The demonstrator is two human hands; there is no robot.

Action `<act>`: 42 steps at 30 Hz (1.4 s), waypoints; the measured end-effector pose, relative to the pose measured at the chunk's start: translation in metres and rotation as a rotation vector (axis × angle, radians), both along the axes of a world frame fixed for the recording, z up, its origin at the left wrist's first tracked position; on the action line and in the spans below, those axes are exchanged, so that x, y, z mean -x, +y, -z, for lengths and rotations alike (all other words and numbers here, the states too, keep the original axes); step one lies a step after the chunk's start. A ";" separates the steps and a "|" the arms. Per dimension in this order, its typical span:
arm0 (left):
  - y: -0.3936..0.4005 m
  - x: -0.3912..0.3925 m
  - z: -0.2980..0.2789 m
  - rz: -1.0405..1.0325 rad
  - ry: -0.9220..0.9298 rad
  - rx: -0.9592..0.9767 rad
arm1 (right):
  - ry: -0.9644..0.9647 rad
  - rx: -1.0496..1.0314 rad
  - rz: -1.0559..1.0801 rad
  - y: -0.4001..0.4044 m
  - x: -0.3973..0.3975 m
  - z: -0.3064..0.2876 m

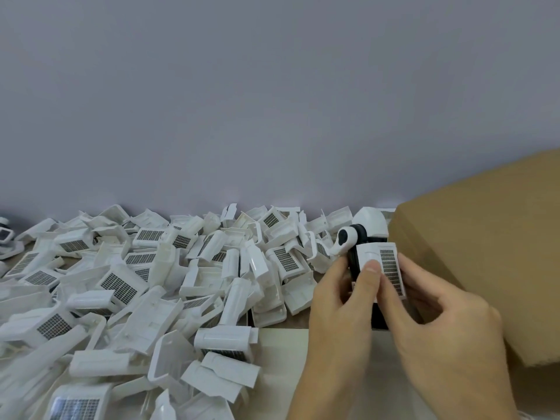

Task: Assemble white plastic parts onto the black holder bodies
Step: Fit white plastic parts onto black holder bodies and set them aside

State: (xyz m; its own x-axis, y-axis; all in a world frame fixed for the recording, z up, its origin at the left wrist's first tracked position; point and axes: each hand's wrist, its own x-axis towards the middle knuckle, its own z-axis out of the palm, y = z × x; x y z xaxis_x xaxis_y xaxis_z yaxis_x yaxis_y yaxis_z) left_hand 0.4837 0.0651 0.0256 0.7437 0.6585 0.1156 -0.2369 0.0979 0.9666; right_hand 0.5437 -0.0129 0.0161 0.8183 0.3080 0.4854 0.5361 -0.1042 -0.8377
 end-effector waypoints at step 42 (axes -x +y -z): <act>0.003 -0.001 -0.001 -0.049 -0.019 -0.040 | 0.640 -0.188 -0.385 0.002 0.000 -0.008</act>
